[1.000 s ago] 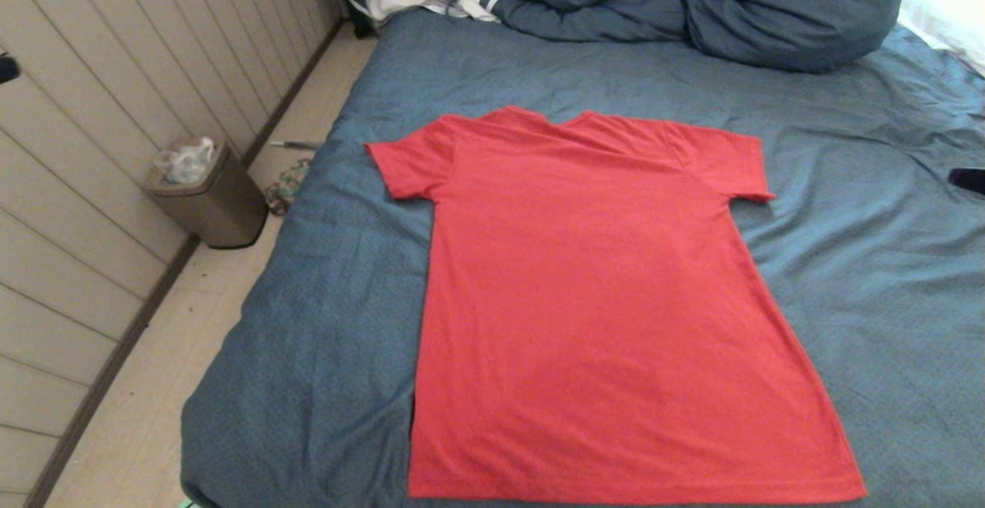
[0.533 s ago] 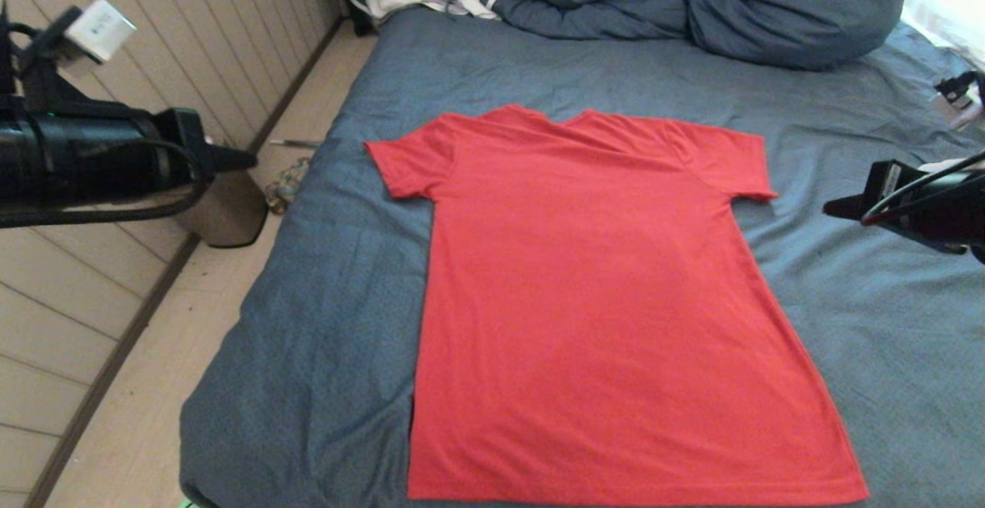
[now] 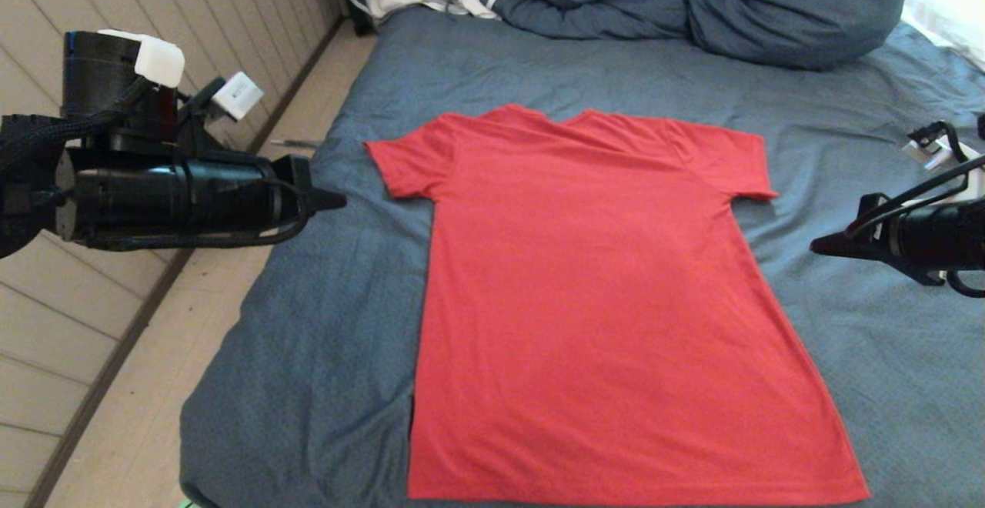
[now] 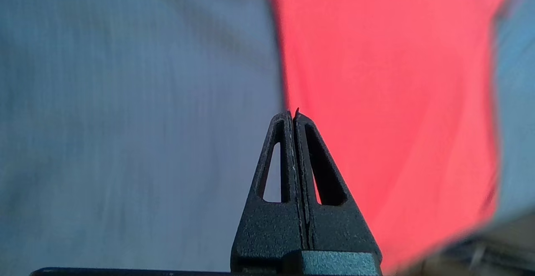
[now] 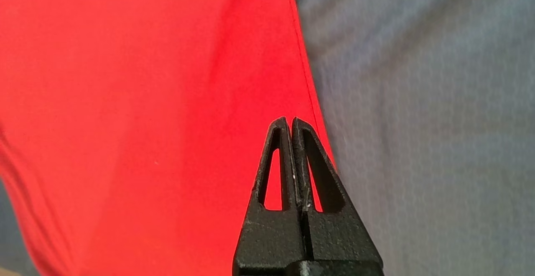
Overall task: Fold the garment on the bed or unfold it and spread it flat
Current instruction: Fold the red T-shirt
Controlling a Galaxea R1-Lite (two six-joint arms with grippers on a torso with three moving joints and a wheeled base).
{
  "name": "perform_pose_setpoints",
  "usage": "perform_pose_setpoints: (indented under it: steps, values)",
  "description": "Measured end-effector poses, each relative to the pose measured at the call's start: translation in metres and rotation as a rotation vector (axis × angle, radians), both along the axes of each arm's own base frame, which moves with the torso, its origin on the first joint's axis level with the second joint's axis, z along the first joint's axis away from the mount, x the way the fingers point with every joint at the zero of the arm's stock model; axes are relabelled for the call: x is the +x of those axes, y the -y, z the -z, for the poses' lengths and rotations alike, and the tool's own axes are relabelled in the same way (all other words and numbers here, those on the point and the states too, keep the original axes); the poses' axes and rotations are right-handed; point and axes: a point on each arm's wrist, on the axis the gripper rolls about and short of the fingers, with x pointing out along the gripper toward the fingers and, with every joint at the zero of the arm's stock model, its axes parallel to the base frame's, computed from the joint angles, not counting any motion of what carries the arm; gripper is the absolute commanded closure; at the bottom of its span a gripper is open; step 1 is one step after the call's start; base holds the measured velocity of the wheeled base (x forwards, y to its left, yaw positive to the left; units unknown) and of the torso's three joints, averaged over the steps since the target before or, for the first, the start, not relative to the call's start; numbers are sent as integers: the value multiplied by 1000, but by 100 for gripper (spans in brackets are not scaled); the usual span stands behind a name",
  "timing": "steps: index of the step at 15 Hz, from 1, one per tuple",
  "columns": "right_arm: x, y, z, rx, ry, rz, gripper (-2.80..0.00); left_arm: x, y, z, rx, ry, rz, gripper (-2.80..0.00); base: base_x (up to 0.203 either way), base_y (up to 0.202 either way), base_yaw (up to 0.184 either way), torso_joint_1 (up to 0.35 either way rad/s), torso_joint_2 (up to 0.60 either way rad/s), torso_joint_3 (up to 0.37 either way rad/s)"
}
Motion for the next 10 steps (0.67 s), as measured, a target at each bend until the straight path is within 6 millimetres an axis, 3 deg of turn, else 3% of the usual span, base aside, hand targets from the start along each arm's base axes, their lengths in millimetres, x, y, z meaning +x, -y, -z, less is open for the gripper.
perform_pose_setpoints:
  steps: [6, 10]
  values:
    - [34, 23, -20, -32, 99, 50, 0, 58, 19, 2, -81, 42, -30, 0, 0, 0, 0, 0, 0, 0]
    - [68, 42, -12, -39, 114, 81, 0, 90, 24, 6, -87, 82, -101, 0, 0, 0, 0, 0, 0, 0]
